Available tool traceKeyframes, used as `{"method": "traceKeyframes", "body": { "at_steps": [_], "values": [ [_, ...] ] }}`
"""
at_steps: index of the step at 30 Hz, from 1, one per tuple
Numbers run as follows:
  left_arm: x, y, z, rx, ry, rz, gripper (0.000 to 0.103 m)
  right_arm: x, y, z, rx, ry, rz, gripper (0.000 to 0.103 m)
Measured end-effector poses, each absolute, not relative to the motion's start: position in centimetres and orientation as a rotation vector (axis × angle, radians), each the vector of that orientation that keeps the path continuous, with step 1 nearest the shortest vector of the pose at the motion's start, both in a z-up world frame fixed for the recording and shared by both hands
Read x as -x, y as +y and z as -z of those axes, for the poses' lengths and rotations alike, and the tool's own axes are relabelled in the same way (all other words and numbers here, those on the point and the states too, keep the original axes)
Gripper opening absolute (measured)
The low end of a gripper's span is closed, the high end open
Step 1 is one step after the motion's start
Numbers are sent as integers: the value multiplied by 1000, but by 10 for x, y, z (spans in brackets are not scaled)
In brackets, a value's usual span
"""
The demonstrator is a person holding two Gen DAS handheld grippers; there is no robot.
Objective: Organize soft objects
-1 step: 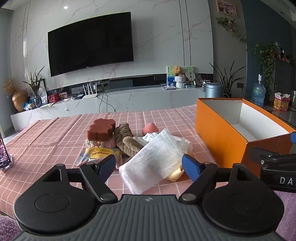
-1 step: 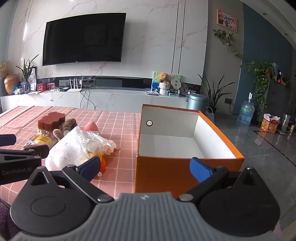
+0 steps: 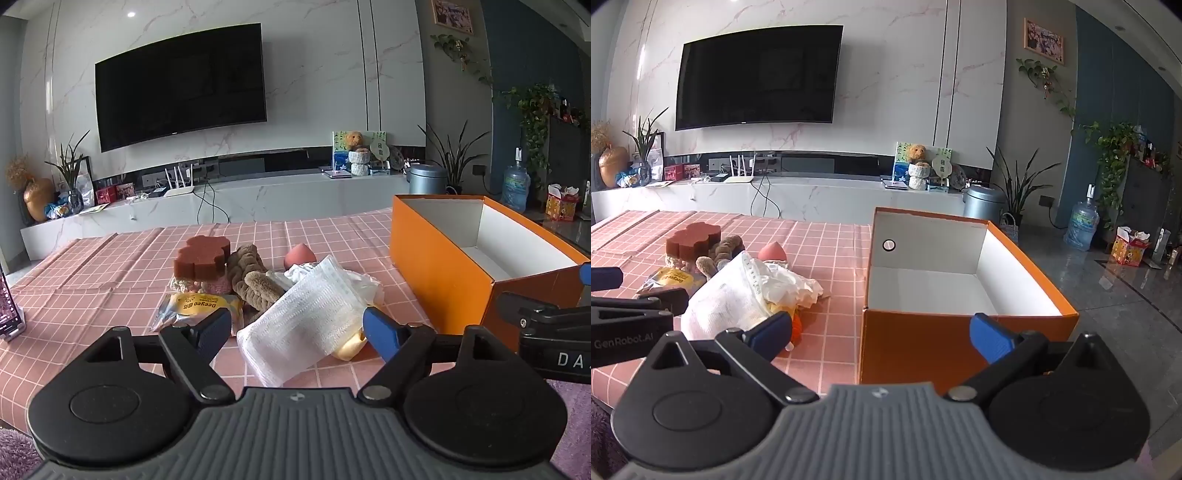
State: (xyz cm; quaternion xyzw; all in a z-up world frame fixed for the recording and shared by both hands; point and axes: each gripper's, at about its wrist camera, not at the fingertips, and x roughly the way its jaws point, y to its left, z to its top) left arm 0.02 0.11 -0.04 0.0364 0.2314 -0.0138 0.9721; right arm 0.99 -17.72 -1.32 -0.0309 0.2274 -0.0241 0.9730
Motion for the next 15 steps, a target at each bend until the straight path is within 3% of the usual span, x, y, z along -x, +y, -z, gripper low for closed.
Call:
{"method": "traceKeyframes", "body": {
  "at_steps": [15],
  "values": [
    [-2,2,4,-68,479,32,95,-9,-183,14,69,462,46,101]
  ]
}}
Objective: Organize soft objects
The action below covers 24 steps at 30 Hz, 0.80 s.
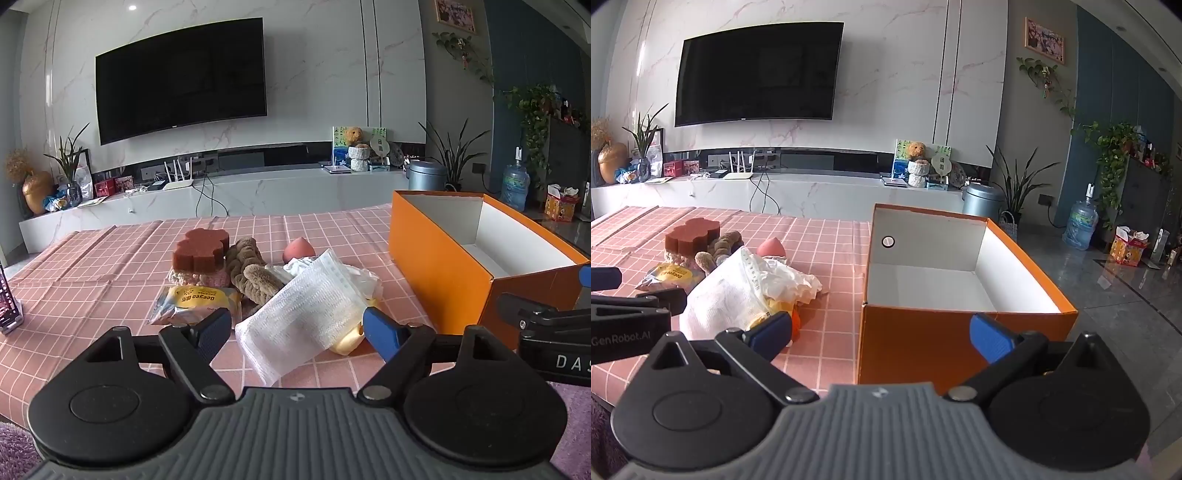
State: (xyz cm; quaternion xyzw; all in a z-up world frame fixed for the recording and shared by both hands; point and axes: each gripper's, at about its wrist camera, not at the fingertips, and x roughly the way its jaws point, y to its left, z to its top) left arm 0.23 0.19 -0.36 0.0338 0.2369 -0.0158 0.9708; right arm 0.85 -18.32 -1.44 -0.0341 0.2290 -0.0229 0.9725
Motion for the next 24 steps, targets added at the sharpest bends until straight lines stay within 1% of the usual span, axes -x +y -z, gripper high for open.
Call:
{"method": "traceKeyframes", "body": {
  "at_steps": [24],
  "values": [
    [-1,3,4,-63,493,30,95,-8,-177,16,80,479,54,101]
  ]
}}
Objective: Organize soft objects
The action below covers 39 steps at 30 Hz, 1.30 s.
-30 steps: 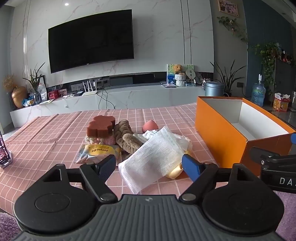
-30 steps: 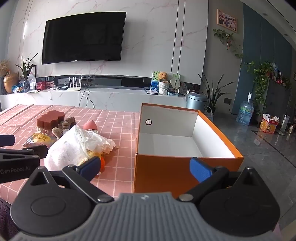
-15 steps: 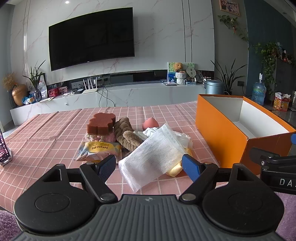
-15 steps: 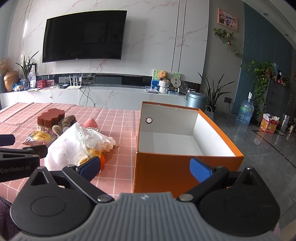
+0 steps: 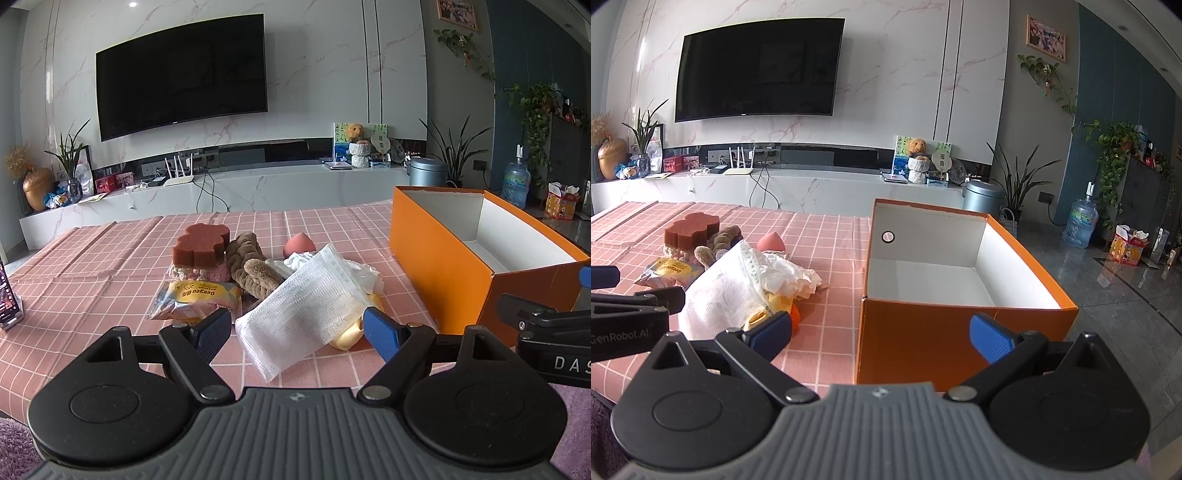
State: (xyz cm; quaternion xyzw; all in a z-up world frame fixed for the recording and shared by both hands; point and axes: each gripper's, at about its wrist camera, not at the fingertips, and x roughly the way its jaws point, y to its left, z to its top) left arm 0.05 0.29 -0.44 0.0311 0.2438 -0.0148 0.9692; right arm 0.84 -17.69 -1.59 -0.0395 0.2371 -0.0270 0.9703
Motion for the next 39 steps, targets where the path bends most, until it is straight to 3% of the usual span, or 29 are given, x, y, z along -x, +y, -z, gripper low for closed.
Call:
{"method": "traceKeyframes", "body": {
  "at_steps": [39],
  "values": [
    [2,1,8,-63,501,35,95,-7,-178,17,78,507,64,101]
  ]
}}
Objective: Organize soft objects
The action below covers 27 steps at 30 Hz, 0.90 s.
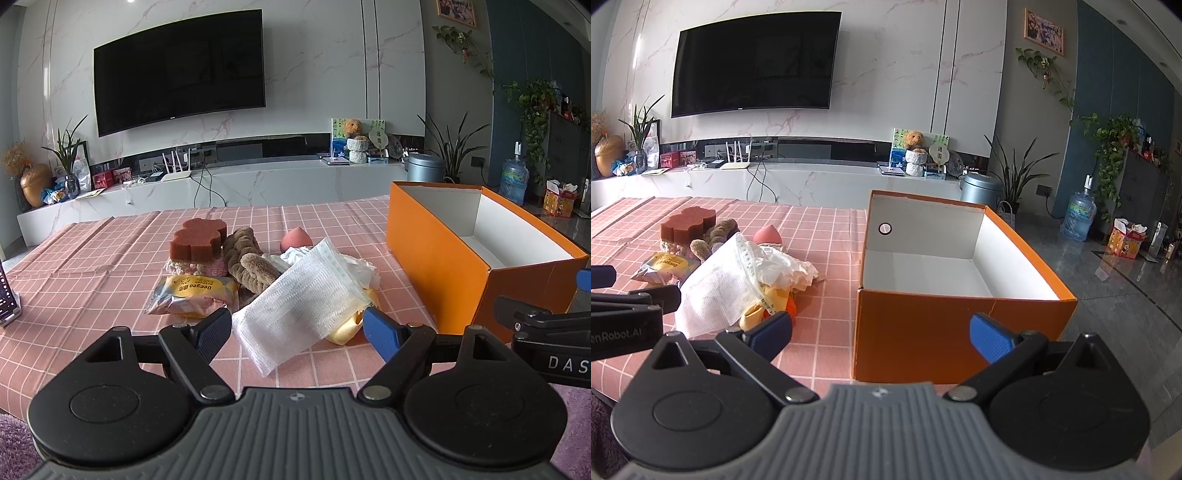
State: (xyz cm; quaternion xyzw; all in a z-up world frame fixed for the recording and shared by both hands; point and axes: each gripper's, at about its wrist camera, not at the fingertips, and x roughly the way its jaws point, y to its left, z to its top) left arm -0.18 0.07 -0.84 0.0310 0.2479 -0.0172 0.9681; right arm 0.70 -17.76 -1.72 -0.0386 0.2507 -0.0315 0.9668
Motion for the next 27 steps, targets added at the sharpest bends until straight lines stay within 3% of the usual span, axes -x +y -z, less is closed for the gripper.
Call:
{"method": "traceKeyframes", "body": {
  "at_steps": [27],
  "values": [
    [2,8,5,-22,491,41,94,-10,-175,21,81,531,29,101]
  ]
}}
